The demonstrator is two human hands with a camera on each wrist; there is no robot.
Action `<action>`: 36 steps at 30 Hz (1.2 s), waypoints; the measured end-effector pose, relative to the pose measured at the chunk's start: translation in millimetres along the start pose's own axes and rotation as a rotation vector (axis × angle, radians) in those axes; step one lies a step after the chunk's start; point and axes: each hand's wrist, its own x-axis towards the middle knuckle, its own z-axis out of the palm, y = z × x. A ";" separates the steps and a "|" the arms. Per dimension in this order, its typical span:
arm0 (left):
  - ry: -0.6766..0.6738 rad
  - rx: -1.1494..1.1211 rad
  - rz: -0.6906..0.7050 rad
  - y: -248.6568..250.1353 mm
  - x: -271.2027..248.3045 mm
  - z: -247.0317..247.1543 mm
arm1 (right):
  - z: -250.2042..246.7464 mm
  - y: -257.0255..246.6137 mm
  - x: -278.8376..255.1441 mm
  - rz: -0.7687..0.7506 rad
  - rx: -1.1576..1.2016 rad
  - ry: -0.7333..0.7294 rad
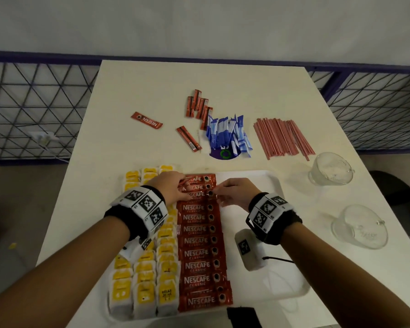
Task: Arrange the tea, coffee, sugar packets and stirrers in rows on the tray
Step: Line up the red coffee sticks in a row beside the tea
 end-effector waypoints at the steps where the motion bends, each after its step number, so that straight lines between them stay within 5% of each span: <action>1: -0.001 0.009 0.000 -0.4 0.4 0.5 | 0.5 1.0 1.0 0.003 -0.081 0.007; 10: -0.010 0.106 -0.010 -3.1 1.9 4.3 | 1.4 6.9 7.7 -0.008 -0.330 0.059; 24: 0.018 0.204 -0.017 -2.5 -2.7 7.5 | -1.9 12.0 12.6 -0.016 -0.352 0.062; 29: 0.009 0.005 0.017 0.7 -6.4 -3.4 | -4.9 1.2 0.3 -0.104 -0.312 0.084; 36: -0.104 -0.380 0.084 10.8 -18.6 -15.2 | 14.7 -31.0 -25.1 -0.322 -0.410 -0.088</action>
